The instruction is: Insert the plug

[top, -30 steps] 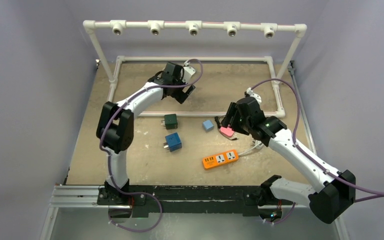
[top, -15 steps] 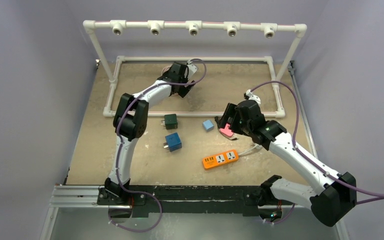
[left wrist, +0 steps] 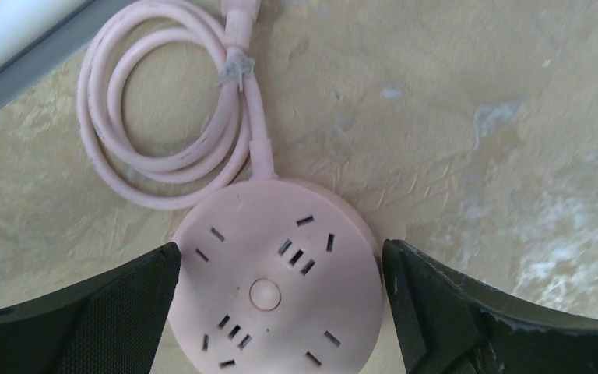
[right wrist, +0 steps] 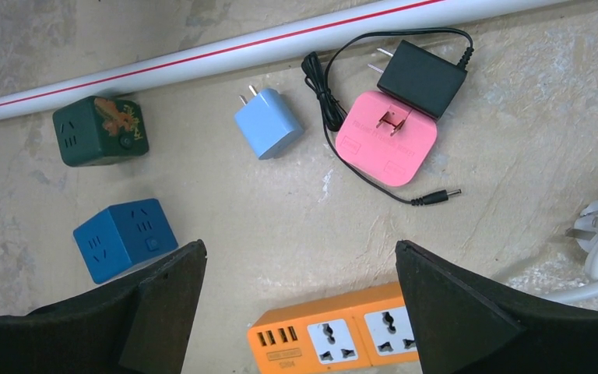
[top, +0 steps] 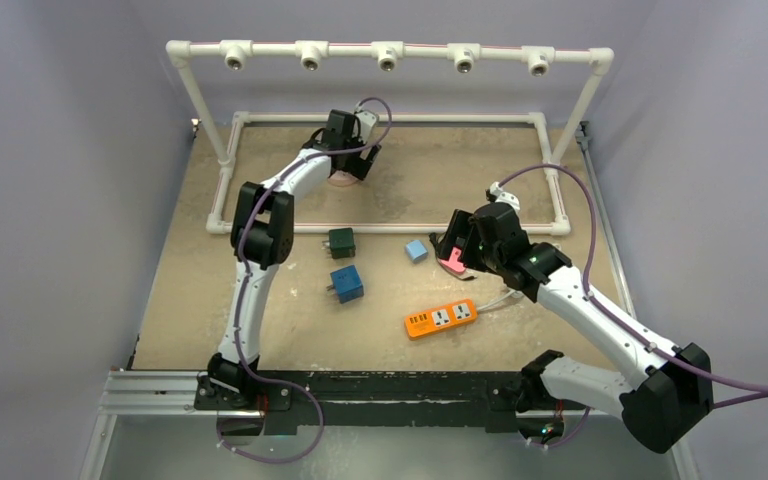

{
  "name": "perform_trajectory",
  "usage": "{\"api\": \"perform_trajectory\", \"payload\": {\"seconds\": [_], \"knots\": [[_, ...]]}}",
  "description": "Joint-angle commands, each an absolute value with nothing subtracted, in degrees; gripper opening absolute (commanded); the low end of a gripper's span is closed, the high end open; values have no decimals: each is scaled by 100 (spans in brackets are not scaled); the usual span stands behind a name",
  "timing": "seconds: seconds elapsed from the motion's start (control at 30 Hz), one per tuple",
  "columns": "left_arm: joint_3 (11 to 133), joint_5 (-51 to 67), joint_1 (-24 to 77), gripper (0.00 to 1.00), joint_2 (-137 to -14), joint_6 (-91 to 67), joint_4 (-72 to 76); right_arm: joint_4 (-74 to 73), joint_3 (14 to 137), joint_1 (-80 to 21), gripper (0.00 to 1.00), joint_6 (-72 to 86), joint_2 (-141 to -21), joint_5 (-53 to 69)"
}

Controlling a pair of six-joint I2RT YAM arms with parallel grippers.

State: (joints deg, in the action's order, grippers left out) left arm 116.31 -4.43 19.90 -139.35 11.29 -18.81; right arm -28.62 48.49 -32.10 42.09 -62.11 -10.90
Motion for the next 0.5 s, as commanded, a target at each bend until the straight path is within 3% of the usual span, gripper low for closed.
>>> {"api": "perform_trajectory", "payload": {"seconds": [0.0, 0.47], "knots": [[12144, -57, 1913, 99, -14172, 504, -1935, -2724, 4771, -3209, 94, 4071, -6080, -1053], [11686, 261, 1494, 99, -14110, 321, -1683, -2742, 4768, -3217, 91, 3911, -6082, -1019]]}}
